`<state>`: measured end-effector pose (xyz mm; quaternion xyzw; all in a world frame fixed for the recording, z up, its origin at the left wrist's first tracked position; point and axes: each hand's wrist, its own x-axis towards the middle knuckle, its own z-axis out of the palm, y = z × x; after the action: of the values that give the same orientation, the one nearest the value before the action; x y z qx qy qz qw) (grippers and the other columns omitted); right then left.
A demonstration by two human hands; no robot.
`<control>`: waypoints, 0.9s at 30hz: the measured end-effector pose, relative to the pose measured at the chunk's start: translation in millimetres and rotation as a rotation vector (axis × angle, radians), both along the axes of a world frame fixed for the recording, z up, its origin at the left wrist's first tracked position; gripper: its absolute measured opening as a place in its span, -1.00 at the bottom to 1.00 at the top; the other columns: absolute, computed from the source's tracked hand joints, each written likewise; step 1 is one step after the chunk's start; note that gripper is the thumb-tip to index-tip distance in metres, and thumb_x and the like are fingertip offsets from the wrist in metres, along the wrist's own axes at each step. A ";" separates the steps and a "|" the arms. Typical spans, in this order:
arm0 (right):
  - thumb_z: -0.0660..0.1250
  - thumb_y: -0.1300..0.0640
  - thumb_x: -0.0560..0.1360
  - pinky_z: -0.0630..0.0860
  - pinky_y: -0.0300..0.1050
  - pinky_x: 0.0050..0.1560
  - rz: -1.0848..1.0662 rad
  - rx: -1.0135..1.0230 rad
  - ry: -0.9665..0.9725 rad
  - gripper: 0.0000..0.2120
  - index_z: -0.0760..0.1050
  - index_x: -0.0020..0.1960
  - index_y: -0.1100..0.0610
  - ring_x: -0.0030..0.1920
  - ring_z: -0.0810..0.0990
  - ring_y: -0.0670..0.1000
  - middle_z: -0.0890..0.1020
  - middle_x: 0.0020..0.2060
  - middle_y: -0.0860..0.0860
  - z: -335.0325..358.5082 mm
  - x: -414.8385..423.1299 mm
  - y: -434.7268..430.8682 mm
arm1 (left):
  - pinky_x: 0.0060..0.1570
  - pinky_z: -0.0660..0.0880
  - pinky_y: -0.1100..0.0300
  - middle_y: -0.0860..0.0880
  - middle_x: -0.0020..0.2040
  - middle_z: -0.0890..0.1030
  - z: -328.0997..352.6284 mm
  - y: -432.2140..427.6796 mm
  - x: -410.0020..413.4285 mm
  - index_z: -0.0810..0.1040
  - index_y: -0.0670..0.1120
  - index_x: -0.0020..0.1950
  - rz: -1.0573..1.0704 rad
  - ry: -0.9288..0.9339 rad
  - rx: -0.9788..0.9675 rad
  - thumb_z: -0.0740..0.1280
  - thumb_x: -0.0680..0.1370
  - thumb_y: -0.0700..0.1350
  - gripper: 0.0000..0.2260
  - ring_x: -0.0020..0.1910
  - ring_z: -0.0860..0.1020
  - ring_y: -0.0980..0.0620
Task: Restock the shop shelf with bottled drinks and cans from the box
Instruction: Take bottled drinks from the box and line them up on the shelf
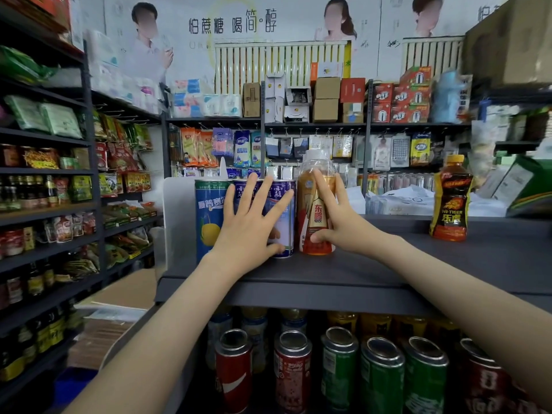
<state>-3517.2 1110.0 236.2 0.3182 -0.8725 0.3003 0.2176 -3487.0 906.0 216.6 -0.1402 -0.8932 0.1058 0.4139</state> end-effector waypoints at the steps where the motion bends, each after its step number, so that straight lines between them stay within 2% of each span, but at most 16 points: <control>1: 0.45 0.35 0.41 0.42 -0.21 0.13 -0.007 0.011 -0.005 0.15 -0.37 0.46 -0.28 0.36 -0.29 -0.17 -0.53 0.42 0.03 0.2 -0.4 0.8 | 0.34 -0.43 -0.12 -0.10 0.56 -0.29 -0.3 -0.2 -0.6 -0.27 0.14 0.54 -0.001 0.003 -0.001 0.28 0.51 0.24 -0.15 0.50 -0.37 -0.19; 3: 0.44 0.35 0.41 0.43 -0.20 0.11 -0.028 0.036 -0.009 0.16 -0.39 0.45 -0.30 0.45 -0.30 -0.07 -0.53 0.41 0.04 -1.0 -1.5 1.2 | 0.35 -0.42 -0.13 -0.11 0.56 -0.29 -0.5 -0.2 -1.9 -0.27 0.14 0.54 -0.005 0.005 -0.003 0.28 0.51 0.23 -0.15 0.50 -0.37 -0.19; 5: 0.47 0.29 0.40 0.46 -0.06 0.21 -0.077 0.060 0.013 0.17 -0.41 0.41 -0.36 0.53 -0.18 0.10 -0.52 0.42 0.04 -1.6 -0.5 -1.0 | 0.35 -0.43 -0.12 -0.12 0.56 -0.28 -1.1 -0.4 -2.8 -0.26 0.13 0.54 -0.014 0.009 -0.004 0.29 0.51 0.22 -0.15 0.49 -0.37 -0.20; 6: 0.50 0.24 0.39 0.41 0.06 0.29 -0.122 0.077 0.045 0.18 -0.40 0.40 -0.38 0.54 -0.15 0.15 -0.50 0.43 0.05 -1.7 0.4 -2.0 | 0.34 -0.44 -0.11 -0.14 0.56 -0.26 -2.3 -0.8 -3.8 -0.22 0.13 0.55 -0.029 0.028 -0.001 0.31 0.50 0.20 -0.16 0.49 -0.36 -0.20; 8: 0.51 0.14 0.38 0.22 0.18 0.42 -0.221 0.122 0.107 0.14 -0.36 0.44 -0.34 0.53 -0.24 0.17 -0.45 0.46 0.04 -4.0 4.3 -4.1 | 0.35 -0.42 -0.12 -0.19 0.58 -0.11 -5.4 -2.0 -2.7 0.01 0.09 0.57 -0.076 0.093 0.004 0.40 0.46 0.13 -0.19 0.49 -0.28 -0.19; 9: 0.49 0.12 0.39 0.15 0.16 0.45 -0.245 0.128 0.120 0.09 -0.31 0.48 -0.29 0.52 -0.29 0.16 -0.42 0.48 0.04 -6.2 8.3 -5.7 | 0.37 -0.36 -0.14 -0.21 0.57 0.00 -7.3 -2.6 -1.5 0.15 0.06 0.55 -0.102 0.121 0.013 0.45 0.42 0.08 -0.22 0.50 -0.20 -0.18; 11: 0.45 0.11 0.43 0.12 0.11 0.45 -0.243 0.100 0.123 -0.01 -0.21 0.53 -0.18 0.53 -0.26 0.13 -0.35 0.50 0.06 -11.9 21.0 -11.0 | 0.41 -0.13 -0.21 -0.25 0.52 0.19 -11.6 -3.1 2.0 0.36 -0.02 0.47 -0.146 0.162 0.076 0.51 0.38 -0.01 -0.31 0.50 0.01 -0.24; 13: 0.38 0.15 0.48 0.14 0.05 0.44 -0.253 0.078 0.151 -0.14 -0.12 0.56 -0.06 0.54 -0.13 0.13 -0.19 0.54 0.11 -20.2 39.7 -19.7 | 0.33 0.20 -0.26 -0.27 0.42 0.36 -16.8 -4.6 14.5 0.46 -0.09 0.38 -0.184 0.179 0.149 0.53 0.36 -0.07 -0.39 0.41 0.29 -0.31; 15: 0.31 0.19 0.51 0.19 -0.04 0.40 -0.255 0.046 0.248 -0.32 0.07 0.53 0.11 0.50 0.07 0.14 0.09 0.51 0.15 -30.2 62.9 -30.9 | 0.23 0.35 -0.20 -0.27 0.34 0.45 -22.4 -7.6 34.7 0.49 -0.13 0.34 -0.245 0.163 0.237 0.47 0.41 -0.10 -0.49 0.30 0.42 -0.31; 17: 0.29 0.23 0.51 0.24 -0.21 0.31 -0.154 -0.059 0.319 -0.53 0.30 0.40 0.20 0.37 0.31 0.07 0.36 0.35 0.12 -41.3 90.0 -44.0 | 0.22 0.39 -0.12 -0.22 0.29 0.50 -31.0 -12.3 60.8 0.49 -0.16 0.33 -0.330 0.139 0.327 0.35 0.48 -0.09 -0.57 0.27 0.44 -0.24; 19: 0.30 0.27 0.51 0.29 -0.29 0.24 -0.015 -0.154 0.324 -0.63 0.39 0.31 0.19 0.25 0.40 -0.04 0.46 0.22 0.06 -55.6 119.2 -58.5 | 0.27 0.36 0.02 -0.15 0.26 0.51 -45.4 -19.7 91.1 0.47 -0.16 0.33 -0.379 0.114 0.393 0.24 0.52 -0.06 -0.60 0.26 0.43 -0.13; 23: 0.31 0.27 0.50 0.38 -0.18 0.21 0.155 -0.227 0.282 -0.65 0.42 0.28 0.18 0.22 0.44 0.01 0.49 0.15 0.04 -99.8 172.8 -85.6 | 0.27 0.26 0.28 -0.08 0.25 0.51 -94.4 -34.7 159.7 0.44 -0.15 0.34 -0.359 0.051 0.568 0.23 0.56 -0.08 -0.64 0.27 0.40 0.01; 27: 0.27 0.20 0.54 0.37 -0.23 0.21 0.275 -0.189 0.092 -0.67 0.40 0.30 0.15 0.23 0.42 -0.03 0.47 0.16 0.00 -165.5 222.1 -113.9 | 0.13 0.24 0.39 -0.05 0.22 0.49 -162.2 -52.4 230.9 0.42 -0.13 0.34 -0.185 -0.068 0.648 0.30 0.57 -0.16 -0.66 0.20 0.38 0.07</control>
<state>-3295.1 996.0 70.7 0.4262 -0.7777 0.3930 0.2428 -3256.1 853.7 54.4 -0.0854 -0.8772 -0.2263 0.4148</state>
